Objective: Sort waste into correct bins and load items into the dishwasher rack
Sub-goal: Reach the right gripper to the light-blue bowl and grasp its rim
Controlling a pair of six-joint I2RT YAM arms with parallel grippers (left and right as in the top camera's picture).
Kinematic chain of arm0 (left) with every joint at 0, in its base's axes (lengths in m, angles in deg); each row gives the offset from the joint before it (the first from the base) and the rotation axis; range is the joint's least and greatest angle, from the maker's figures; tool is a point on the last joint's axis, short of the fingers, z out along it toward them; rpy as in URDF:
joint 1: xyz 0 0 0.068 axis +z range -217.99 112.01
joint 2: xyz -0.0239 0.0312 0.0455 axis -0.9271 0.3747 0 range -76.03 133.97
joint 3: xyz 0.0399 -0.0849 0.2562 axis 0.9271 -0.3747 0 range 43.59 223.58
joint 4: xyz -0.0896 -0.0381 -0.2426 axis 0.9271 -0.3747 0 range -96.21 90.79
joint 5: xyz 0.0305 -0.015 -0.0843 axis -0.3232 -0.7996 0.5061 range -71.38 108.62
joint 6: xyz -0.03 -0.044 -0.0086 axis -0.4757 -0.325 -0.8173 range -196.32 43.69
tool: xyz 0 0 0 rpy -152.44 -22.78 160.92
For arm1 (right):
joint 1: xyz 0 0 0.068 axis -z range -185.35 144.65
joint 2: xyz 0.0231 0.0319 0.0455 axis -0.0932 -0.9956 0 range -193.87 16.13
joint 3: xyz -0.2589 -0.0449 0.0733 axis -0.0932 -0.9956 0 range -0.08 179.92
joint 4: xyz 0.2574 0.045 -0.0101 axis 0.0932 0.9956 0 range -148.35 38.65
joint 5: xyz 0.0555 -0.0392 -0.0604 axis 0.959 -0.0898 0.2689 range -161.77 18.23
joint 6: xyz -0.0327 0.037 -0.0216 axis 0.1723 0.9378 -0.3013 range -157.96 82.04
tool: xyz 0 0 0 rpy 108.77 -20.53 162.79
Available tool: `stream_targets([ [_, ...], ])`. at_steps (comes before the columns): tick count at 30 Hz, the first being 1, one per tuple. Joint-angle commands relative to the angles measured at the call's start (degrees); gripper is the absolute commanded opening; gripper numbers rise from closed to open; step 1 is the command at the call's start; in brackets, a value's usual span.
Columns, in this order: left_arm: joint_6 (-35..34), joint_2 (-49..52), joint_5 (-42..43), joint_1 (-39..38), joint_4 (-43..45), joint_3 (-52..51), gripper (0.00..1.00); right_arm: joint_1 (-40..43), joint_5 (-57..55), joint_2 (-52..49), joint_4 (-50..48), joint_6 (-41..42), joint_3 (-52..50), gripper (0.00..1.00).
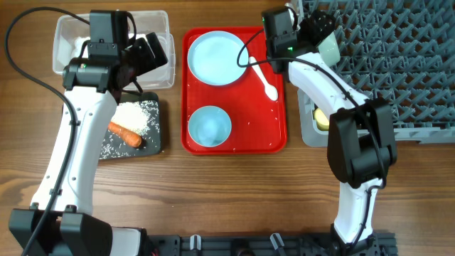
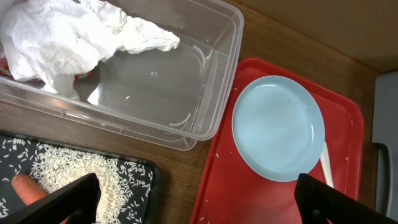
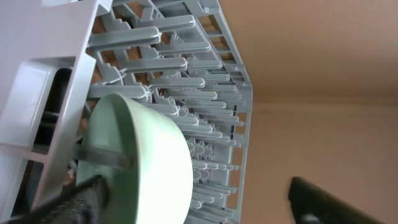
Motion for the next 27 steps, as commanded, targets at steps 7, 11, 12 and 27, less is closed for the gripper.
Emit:
stream_targets([
  [7,-0.7,0.0,-0.3,0.2,0.0,0.5,1.00,-3.5,10.3,0.3,-2.8,7.3,0.0,1.00],
  [11,-0.7,0.0,-0.3,0.2,0.0,0.5,1.00,-4.3,17.2,6.3,0.2,13.7,0.0,1.00],
  [12,-0.7,0.0,-0.4,0.2,0.0,0.5,1.00,-5.1,22.9,8.4,4.4,16.4,0.0,1.00],
  [27,-0.7,0.0,-0.4,0.2,0.0,0.5,1.00,-8.6,79.0,1.6,35.1,36.1,-0.6,0.82],
])
